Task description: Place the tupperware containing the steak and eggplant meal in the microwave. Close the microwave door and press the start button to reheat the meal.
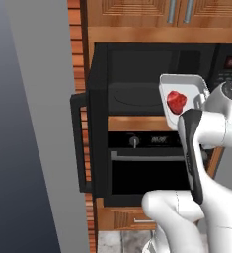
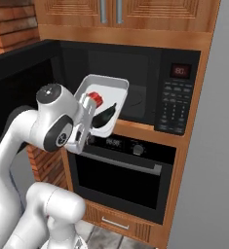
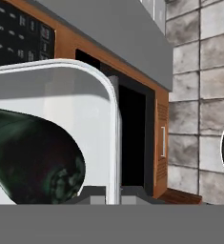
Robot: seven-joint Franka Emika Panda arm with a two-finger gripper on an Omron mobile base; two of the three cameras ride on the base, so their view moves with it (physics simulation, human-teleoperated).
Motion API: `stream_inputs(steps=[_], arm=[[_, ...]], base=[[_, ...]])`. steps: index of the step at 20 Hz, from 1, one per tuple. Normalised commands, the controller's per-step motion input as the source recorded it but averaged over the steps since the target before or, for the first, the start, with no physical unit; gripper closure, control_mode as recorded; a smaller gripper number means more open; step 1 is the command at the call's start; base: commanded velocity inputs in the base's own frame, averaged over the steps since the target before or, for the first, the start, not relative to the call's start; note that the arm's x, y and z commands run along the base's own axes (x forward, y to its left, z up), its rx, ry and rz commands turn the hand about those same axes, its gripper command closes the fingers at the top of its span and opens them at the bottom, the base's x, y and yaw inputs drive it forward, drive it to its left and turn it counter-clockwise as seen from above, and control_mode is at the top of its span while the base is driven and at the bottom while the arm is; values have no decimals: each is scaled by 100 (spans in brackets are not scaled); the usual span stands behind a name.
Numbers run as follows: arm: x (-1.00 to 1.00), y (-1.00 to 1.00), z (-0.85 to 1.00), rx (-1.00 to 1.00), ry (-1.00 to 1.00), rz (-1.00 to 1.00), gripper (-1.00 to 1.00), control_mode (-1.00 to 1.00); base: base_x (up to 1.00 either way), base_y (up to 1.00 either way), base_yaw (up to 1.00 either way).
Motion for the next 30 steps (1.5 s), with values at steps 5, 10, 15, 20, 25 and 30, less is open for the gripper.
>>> stream_inputs(steps=[5, 10, 15, 20, 25, 30], arm=[[62, 0, -26, 0, 0, 1, 100, -100], [62, 0, -27, 0, -6, 10, 100, -100], [67, 0, -7, 0, -1, 9, 100, -100], [66, 0, 0, 0, 10, 1, 100, -100], [66, -4, 0, 0, 18, 0, 100, -100], [52, -17, 0, 0, 2, 0, 100, -100]], base=[[0, 0, 0], [0, 0, 0], [0, 0, 0], [0, 0, 0], [0, 0, 0], [0, 0, 0]])
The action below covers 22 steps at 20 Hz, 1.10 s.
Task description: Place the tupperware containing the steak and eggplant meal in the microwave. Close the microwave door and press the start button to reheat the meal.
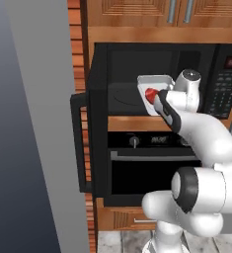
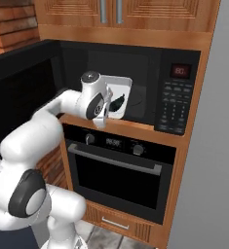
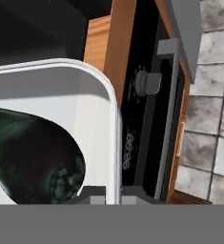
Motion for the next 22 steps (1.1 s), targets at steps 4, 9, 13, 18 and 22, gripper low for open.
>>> stream_inputs(steps=[4, 9, 13, 18, 22], arm=[[42, -13, -4, 0, 0, 2, 100, -100], [43, -5, -17, 0, -3, 4, 100, -100], [50, -7, -19, 0, -3, 4, 100, -100], [54, -7, -16, 0, 0, 4, 100, -100], [56, -1, -1, 0, 4, 1, 100, -100]], base=[[0, 0, 0], [0, 0, 0], [0, 0, 0], [0, 0, 0], [0, 0, 0]])
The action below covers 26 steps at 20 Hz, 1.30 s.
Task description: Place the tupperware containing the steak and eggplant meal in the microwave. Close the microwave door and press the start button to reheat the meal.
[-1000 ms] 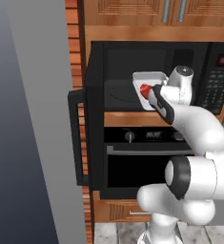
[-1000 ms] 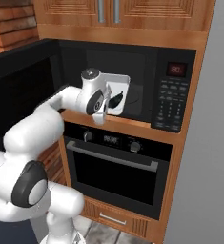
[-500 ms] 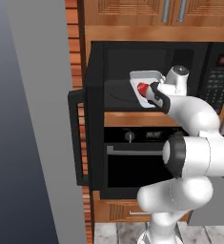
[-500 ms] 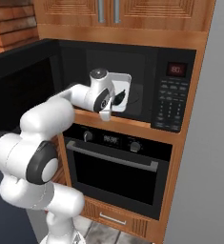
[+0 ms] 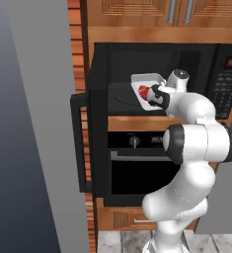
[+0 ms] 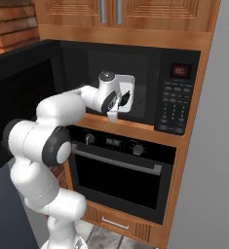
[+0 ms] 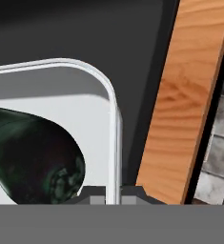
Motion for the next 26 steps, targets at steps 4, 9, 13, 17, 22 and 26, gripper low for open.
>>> stream_inputs(steps=[4, 9, 13, 17, 22, 26], arm=[[63, 0, 0, 0, 10, 0, 100, -100], [61, -7, -4, 0, 2, 1, 100, -100], [57, -19, -22, 0, 0, 4, 100, -100], [45, -22, -24, 0, 0, 2, 100, -100], [15, -33, -24, 0, 0, -7, 100, -100], [22, -11, -19, 0, -3, -18, -100, -100]], base=[[0, 0, 0], [0, 0, 0], [0, 0, 0], [0, 0, 0], [0, 0, 0], [0, 0, 0]])
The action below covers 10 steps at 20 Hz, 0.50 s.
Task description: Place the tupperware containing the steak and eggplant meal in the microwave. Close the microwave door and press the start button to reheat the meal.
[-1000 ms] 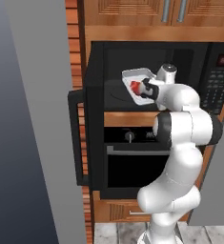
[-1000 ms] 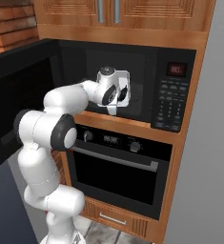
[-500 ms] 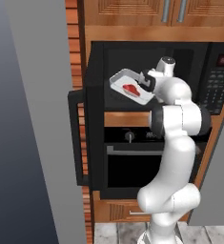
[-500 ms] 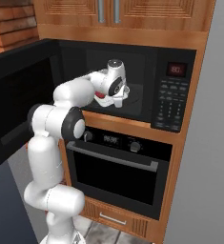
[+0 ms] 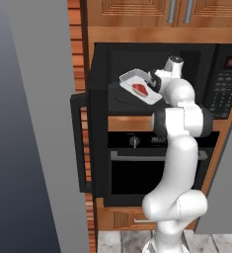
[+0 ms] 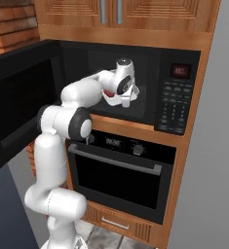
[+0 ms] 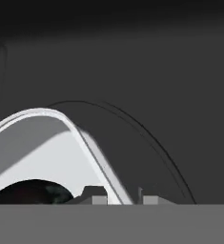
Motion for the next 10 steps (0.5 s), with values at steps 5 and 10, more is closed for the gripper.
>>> stream_inputs(steps=[5, 10], arm=[[-15, 0, -4, -1, -15, -14, -100, -100], [-73, 0, -8, -6, -30, -6, -100, -100]], base=[[0, 0, 0], [0, 0, 0]])
